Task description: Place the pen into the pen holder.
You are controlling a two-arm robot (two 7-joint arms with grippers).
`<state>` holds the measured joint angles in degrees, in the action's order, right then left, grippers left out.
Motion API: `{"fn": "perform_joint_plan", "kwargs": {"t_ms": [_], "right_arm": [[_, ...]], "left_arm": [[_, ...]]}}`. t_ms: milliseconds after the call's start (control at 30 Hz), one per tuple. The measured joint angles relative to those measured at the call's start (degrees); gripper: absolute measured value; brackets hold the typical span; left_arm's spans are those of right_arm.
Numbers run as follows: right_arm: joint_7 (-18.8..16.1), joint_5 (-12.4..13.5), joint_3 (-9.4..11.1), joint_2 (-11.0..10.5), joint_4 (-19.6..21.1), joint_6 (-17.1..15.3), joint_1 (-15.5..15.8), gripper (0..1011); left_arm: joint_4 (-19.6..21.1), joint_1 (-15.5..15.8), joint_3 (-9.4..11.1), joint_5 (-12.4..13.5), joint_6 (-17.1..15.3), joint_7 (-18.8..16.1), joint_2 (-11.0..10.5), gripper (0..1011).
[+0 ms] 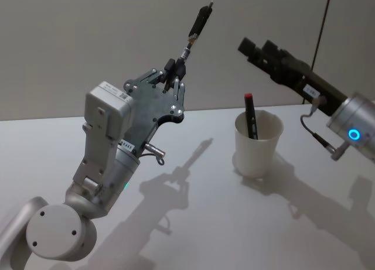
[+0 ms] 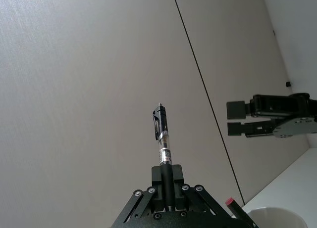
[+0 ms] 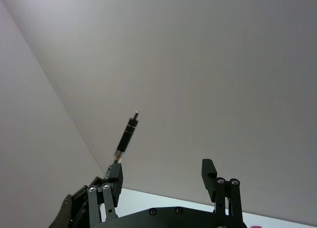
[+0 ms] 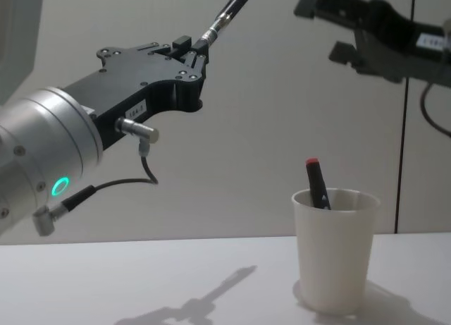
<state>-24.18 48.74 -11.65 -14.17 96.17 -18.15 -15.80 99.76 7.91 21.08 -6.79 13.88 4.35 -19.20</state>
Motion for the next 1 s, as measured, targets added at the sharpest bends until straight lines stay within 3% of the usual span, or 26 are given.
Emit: {"fn": "perform_joint_plan", "kwargs": {"t_ms": [367,1000], "right_arm": [[1.5,-0.1,-0.4,-0.5,0.0,0.7,0.9,1001],[5.7,7.1,-2.1,2.3,-0.5,-0.4,0.0,1001]], "left_arm": [[-0.7,0.2,-0.2,0.5,0.8,0.3,0.4,121],[-1.2,0.4,-0.3,0.8,1.3,0.4,0.5,121]]}}
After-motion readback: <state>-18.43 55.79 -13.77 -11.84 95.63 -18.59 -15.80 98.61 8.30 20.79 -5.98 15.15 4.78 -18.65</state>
